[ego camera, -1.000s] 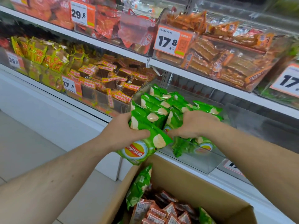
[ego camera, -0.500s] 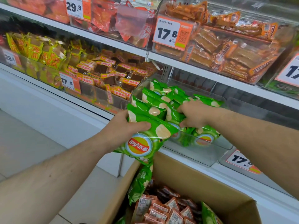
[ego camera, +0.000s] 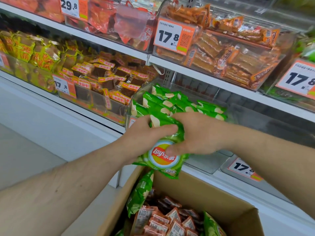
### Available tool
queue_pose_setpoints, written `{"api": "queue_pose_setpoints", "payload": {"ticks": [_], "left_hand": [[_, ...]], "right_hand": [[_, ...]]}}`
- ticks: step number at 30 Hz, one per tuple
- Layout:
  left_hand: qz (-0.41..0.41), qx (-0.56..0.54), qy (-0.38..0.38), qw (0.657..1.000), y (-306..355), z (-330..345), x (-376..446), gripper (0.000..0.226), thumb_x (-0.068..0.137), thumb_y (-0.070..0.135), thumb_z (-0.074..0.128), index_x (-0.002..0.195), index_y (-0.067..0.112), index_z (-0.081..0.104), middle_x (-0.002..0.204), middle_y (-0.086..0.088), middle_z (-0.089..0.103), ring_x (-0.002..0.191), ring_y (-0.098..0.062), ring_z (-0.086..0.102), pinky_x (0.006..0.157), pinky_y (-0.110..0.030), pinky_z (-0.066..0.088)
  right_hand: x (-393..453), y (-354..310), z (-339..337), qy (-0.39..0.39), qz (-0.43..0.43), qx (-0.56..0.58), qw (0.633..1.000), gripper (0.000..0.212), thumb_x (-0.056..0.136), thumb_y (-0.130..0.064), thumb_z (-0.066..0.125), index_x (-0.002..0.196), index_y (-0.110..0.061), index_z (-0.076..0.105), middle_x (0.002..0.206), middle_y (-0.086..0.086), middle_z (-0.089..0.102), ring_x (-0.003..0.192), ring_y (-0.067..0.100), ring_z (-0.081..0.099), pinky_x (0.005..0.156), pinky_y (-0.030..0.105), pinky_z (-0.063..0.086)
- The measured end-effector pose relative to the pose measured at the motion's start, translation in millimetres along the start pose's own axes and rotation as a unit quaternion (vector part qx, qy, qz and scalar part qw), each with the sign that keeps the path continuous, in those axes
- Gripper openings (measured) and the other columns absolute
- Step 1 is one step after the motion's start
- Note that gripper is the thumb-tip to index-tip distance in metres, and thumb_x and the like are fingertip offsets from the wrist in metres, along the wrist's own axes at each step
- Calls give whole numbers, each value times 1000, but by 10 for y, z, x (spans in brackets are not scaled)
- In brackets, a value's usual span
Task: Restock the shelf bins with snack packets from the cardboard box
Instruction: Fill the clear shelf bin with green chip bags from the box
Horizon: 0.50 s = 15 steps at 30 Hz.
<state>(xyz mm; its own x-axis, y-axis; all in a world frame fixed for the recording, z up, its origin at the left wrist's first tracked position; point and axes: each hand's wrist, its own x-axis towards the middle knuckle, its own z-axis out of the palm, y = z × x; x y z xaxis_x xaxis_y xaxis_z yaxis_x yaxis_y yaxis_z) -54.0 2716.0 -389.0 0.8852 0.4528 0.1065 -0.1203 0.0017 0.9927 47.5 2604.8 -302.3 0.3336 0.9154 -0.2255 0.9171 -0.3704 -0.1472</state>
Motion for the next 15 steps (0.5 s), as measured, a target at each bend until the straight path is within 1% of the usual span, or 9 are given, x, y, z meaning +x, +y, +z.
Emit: {"api": "queue_pose_setpoints", "payload": {"ticks": [2,3,4,6,8,10,12,13,15], "left_hand": [[9,-8,23,1000,14,9,30,24,95,44,57,84,28,71,85,10,74,81,-9,70,74,-30,55],[10,-6,54,998,7,-29,64,32,99,46,48,86,28,70,87,12,72,84,-6,68,78,-29,53],[20,17,90,996,-20,-91,107,33,102,43,43,90,26,70,91,12,70,89,-5,65,83,-31,52],[86,134,143,977,-76,-207,163,22,97,36,53,87,23,67,89,11,64,87,-6,60,83,-31,48],[181,254,148,939,-126,-276,236,10,90,22,65,80,22,65,81,11,59,77,-1,55,76,-21,44],[253,355,132,890,-81,-284,346,10,87,9,66,85,19,68,83,14,58,82,-1,54,77,-16,43],[299,463,78,831,46,-233,509,19,83,11,56,93,17,71,92,8,64,96,-14,58,85,-27,46],[294,510,36,807,126,-188,601,27,82,13,52,99,18,71,101,4,67,103,-20,58,89,-31,46],[227,582,-38,780,263,-70,778,34,88,16,53,117,22,68,122,0,63,119,-23,54,99,-36,44]], "right_hand": [[-74,89,-89,46,24,-27,998,50,71,-52,81,106,-22,62,104,-7,69,94,14,65,81,27,54],[-129,182,-194,86,48,4,995,48,70,-50,81,104,-20,65,101,-8,72,92,12,68,80,25,55],[-202,283,-299,134,67,76,986,40,70,-45,83,99,-20,68,93,-10,75,85,8,70,78,24,56],[-344,470,-459,231,77,265,933,25,70,-28,83,91,-21,71,80,-10,76,73,6,73,71,25,59],[-441,668,-492,314,78,371,870,25,70,-20,81,93,-18,71,80,-6,77,70,9,73,62,27,61],[-485,844,-433,349,93,376,853,25,72,-17,81,95,-15,72,84,-2,77,71,9,73,59,23,59],[-514,1040,-358,341,126,361,859,28,72,-19,84,97,-12,73,90,1,77,79,14,74,71,29,58],[-530,1128,-331,335,145,358,860,28,73,-19,84,97,-11,73,90,1,77,81,16,74,76,31,57],[-540,1304,-280,321,176,376,851,24,74,-17,83,95,-9,74,88,4,77,82,21,74,80,35,57]]}}
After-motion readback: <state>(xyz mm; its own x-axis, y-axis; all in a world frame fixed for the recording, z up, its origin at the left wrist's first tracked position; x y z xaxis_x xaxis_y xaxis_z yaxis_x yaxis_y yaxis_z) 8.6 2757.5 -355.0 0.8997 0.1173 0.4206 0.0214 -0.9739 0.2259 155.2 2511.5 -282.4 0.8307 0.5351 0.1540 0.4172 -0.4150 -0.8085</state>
